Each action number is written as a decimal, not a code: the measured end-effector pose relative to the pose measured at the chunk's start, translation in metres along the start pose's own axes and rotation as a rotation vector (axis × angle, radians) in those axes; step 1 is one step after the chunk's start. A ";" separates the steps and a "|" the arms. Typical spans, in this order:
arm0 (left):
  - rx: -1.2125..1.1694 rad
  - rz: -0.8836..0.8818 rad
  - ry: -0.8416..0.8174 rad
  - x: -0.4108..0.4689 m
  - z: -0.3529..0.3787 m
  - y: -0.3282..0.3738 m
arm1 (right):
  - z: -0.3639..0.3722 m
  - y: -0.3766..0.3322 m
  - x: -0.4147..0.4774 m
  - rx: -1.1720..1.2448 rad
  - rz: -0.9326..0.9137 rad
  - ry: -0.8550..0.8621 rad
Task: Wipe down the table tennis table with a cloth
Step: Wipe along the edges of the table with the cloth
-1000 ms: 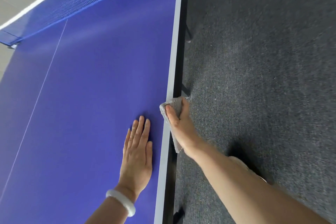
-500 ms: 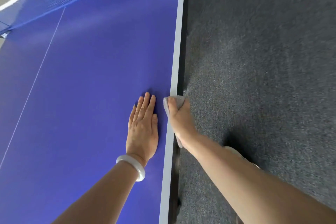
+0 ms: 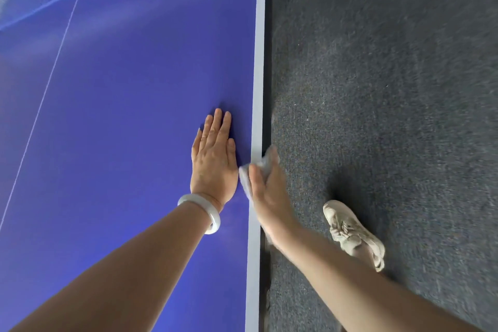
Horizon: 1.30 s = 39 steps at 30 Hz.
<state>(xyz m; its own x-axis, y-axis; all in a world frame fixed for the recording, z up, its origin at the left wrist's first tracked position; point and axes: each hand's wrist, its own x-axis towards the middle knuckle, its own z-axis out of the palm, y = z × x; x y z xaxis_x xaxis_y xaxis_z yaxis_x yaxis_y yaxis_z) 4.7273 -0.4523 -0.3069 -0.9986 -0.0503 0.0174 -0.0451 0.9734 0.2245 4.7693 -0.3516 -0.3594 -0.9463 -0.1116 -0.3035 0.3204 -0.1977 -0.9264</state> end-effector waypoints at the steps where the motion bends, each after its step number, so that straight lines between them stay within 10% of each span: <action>1: -0.001 -0.001 -0.005 0.000 0.000 0.000 | 0.001 -0.011 0.022 0.025 0.040 0.020; 11: 0.003 0.009 0.030 0.000 0.002 -0.002 | 0.002 0.020 -0.078 0.266 -0.145 -0.089; 18: -0.019 0.009 0.014 -0.001 0.002 -0.003 | 0.003 -0.007 0.017 0.143 0.026 0.025; 28: -0.011 0.008 0.032 0.000 0.003 -0.005 | 0.012 0.042 -0.129 0.240 0.031 -0.031; 39: -0.281 -0.047 0.095 -0.003 0.001 -0.006 | 0.006 0.015 -0.054 -0.167 0.133 0.067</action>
<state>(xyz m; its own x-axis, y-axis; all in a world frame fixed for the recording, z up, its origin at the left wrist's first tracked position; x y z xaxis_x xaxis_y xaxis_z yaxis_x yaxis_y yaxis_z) 4.7305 -0.4576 -0.3094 -0.9879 -0.1271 0.0891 -0.0679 0.8700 0.4883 4.8254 -0.3545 -0.3552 -0.8989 -0.0595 -0.4341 0.4359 -0.0209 -0.8997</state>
